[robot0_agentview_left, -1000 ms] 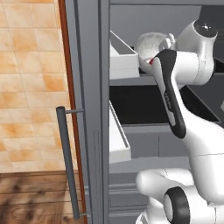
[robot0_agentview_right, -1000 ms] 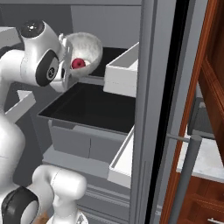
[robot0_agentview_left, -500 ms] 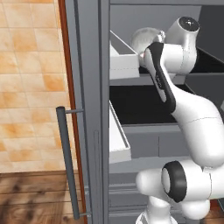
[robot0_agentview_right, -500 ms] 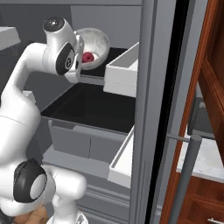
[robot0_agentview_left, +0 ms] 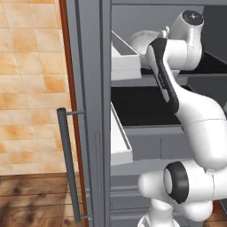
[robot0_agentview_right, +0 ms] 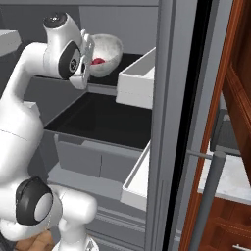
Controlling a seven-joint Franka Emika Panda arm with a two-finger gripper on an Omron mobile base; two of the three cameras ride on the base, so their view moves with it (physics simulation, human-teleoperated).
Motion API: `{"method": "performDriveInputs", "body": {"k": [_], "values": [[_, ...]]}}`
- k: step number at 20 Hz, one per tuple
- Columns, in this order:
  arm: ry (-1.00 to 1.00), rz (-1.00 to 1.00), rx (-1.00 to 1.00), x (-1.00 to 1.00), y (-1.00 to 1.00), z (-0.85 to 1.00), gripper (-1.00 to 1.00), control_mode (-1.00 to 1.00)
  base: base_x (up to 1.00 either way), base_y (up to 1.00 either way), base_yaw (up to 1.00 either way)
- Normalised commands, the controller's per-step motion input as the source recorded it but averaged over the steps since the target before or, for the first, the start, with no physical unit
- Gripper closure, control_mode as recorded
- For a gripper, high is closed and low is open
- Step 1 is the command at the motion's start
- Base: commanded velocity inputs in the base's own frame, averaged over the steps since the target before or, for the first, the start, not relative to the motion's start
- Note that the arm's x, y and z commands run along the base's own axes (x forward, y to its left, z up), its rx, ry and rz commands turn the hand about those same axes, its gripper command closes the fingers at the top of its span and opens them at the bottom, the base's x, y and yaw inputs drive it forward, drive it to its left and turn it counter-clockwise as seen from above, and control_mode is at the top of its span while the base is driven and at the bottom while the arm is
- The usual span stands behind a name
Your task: Move the cup from next to the sink to the open cabinet. Then, move the bowl with the apple to the fridge to clear the area for faucet cleaning.
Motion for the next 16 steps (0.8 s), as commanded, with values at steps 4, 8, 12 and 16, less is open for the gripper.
{"method": "performDriveInputs", "body": {"k": [4, 8, 12, 16], "values": [[-0.3, -0.12, 0.0, -1.0, 0.0, 0.04, -1.0, -1.0, 0.0, 0.0, 0.0], [-0.34, -0.12, 0.0, -1.0, 0.0, 0.18, -1.0, -1.0, 0.0, 0.0, 0.0], [-0.13, -0.15, 0.05, -1.0, 0.0, -0.34, -1.0, -1.0, 0.0, 0.0, 0.0], [0.0, -0.16, 0.11, -1.0, -0.12, -0.51, -1.0, -1.0, 0.0, 0.0, 0.0]]}}
